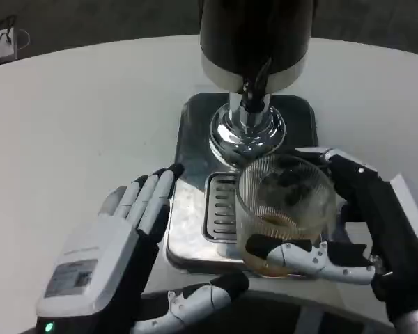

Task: Grasp the cup under the faucet to collect the drink, then remove the cup.

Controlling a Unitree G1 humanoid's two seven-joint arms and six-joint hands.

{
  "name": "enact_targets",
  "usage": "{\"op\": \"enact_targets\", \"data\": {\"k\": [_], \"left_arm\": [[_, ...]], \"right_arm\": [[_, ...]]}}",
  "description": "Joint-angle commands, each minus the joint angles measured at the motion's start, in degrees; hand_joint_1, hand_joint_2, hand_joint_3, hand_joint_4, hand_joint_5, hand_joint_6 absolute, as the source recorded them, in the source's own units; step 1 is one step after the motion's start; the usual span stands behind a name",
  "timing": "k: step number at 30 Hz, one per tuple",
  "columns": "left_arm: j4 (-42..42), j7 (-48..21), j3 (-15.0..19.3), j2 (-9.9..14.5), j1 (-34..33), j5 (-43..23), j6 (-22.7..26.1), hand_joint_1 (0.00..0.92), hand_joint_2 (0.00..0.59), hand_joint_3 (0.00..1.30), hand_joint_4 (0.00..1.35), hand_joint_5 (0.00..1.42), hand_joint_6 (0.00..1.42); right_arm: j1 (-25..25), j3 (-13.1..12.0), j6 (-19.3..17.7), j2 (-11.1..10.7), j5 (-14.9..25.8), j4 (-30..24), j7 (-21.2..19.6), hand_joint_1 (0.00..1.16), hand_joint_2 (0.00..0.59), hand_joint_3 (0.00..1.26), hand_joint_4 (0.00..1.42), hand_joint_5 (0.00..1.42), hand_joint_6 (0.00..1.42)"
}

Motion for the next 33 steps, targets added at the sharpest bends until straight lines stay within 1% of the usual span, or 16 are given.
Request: {"op": "enact_targets", "data": {"k": [1,3,4,8,10,16,20,22,24,26,30,33], "left_arm": [[-1.7,-1.8,-0.8,-0.6,0.8,5.3,2.1,0.000,0.053,0.00,0.00,0.00,0.00],[-1.6,-2.4,-1.0,-0.5,0.8,6.7,2.3,0.000,0.051,0.00,0.00,0.00,0.00],[-1.6,-2.7,-1.1,-0.4,0.8,7.1,2.3,0.000,0.039,0.00,0.00,0.00,0.00],[-2.7,-4.2,-1.6,0.5,1.0,11.2,1.8,0.000,0.037,0.00,0.00,0.00,0.00],[-3.2,-4.1,-1.7,0.3,1.4,12.1,1.6,0.000,0.035,0.00,0.00,0.00,0.00],[-5.9,-6.2,-2.5,-0.1,2.6,14.5,1.4,0.000,0.030,0.00,0.00,0.00,0.00],[-8.5,-8.6,-3.0,-1.1,3.0,16.5,1.8,0.000,0.031,0.00,0.00,0.00,0.00],[-10.3,-9.2,-3.3,-1.7,4.3,17.2,1.2,0.000,0.034,0.00,0.00,0.00,0.00],[-11.7,-9.6,-3.6,-2.3,5.5,17.8,0.7,0.006,0.053,0.00,0.00,0.00,0.00],[-12.7,-9.8,-4.2,-3.1,6.5,18.6,0.3,0.051,0.079,0.00,0.00,0.00,0.00],[-14.6,-7.8,-5.3,-4.3,8.8,20.4,-1.7,0.062,0.081,0.00,0.00,0.00,0.00],[-15.3,-7.4,-5.2,-4.9,9.9,20.5,-3.1,0.064,0.081,0.00,0.00,0.00,0.00]], "right_arm": [[0.2,-1.7,1.1,0.3,2.1,-3.7,0.8,1.16,0.081,0.90,1.04,1.21,1.42],[0.1,-2.2,1.7,0.3,2.7,-5.2,1.3,1.16,0.081,0.90,1.04,1.21,1.42],[0.0,-2.4,1.9,0.1,2.9,-6.0,1.6,1.16,0.081,0.90,1.04,1.21,1.42],[0.0,-3.4,1.4,-1.3,3.2,-9.1,3.0,1.16,0.081,0.90,1.04,1.22,1.42],[0.1,-4.0,1.7,-1.6,3.8,-10.4,3.7,1.16,0.081,0.91,1.05,1.22,1.42],[0.4,-6.2,2.5,-3.9,6.2,-13.7,6.8,1.16,0.081,0.91,1.05,1.22,1.42],[1.8,-7.6,3.0,-5.9,8.1,-16.3,9.4,1.16,0.081,0.91,1.05,1.22,1.42],[2.5,-8.3,3.5,-6.4,9.0,-17.3,10.3,1.16,0.081,0.91,1.05,1.22,1.42],[3.3,-9.4,4.5,-7.1,10.5,-18.8,11.5,1.16,0.081,0.91,1.05,1.22,1.42],[3.7,-10.2,5.1,-7.7,11.6,-19.8,12.3,1.16,0.081,0.91,1.05,1.22,1.42],[4.6,-11.5,5.2,-9.0,13.2,-20.6,13.7,1.16,0.081,0.91,1.05,1.22,1.42],[5.2,-12.1,4.8,-9.6,14.1,-21.0,14.2,1.16,0.081,0.91,1.05,1.22,1.42]]}}
